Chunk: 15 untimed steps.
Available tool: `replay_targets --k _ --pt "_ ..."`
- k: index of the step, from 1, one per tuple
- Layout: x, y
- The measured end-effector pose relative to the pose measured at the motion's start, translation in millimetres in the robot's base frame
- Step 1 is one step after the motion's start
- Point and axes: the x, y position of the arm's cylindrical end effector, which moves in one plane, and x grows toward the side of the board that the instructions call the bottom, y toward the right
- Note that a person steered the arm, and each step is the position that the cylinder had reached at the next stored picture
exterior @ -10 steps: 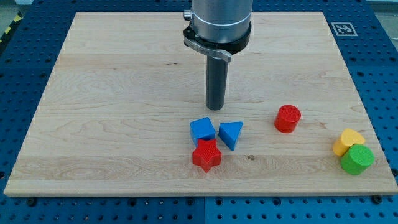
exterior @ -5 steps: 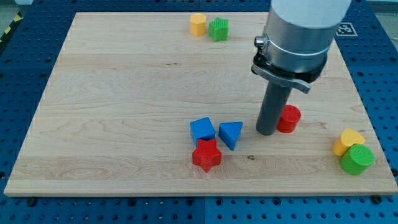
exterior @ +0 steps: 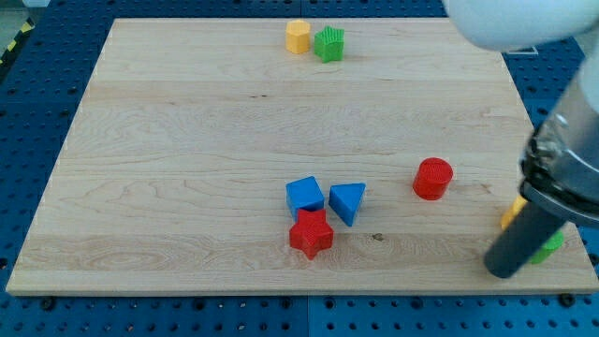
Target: Push the green circle and the yellow heart to the top of the red circle
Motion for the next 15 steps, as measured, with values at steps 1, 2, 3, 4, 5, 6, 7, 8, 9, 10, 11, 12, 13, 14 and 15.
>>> replay_targets --k 1,2,3,4,5,6,7,8,9,10,11,12,13,14,15 --pt "6 16" --pt "6 19" --pt "6 28" --pt "6 59" --pt "6 60" --pt "6 60" --pt "6 56" --pt "6 46" --pt "6 41" --pt "6 41" --pt "-1 41" --pt "-7 41" --pt "-10 41" --pt "-20 41" --pt "-34 41"
